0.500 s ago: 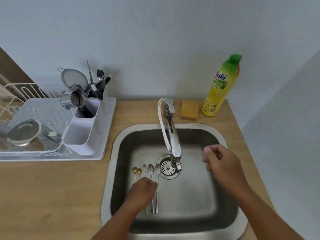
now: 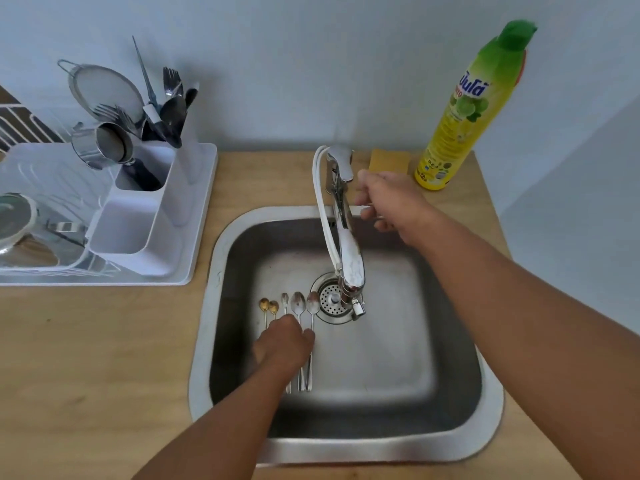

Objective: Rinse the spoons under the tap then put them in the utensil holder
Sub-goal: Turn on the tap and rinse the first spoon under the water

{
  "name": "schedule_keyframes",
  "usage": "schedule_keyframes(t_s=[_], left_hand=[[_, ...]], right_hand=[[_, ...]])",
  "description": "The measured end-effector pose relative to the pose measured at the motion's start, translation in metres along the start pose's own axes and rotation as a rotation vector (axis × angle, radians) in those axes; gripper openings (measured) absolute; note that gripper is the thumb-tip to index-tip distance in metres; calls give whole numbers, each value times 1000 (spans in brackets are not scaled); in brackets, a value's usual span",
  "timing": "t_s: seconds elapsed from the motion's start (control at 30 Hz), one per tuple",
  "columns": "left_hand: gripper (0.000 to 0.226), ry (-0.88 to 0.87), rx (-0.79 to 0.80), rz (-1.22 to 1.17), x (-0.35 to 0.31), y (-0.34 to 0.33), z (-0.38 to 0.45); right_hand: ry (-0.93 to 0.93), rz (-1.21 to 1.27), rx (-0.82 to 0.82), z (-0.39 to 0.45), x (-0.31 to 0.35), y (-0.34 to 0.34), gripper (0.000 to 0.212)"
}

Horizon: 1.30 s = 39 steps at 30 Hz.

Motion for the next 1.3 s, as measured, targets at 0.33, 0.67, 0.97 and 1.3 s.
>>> schedule_keyframes(t_s=[0.33,0.67,0.97,1.3], left_hand=[[31,-19,-69,81,-7,-7,6],[31,-58,-136,79,-21,-11,-7],[22,-16,-90,36,-27,-14,-7],[20,-22,-8,80,-36,0,-9]], right_hand=[[-36,9,52,9,21,-21,27],[-51,57,20,5,24,-20,27],[-39,109,21,3,35,-22,24],[-20,81,-110,-13,-2,16,26]])
Point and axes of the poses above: each hand's wrist, its own z-axis towards the middle knuckle, its own y-axis out of the back of the hand, x = y × z, the point moved 4 cm from there along z, towards the middle knuckle, and after that the axes turned 12 degrees about z, right-handed, at the moved point
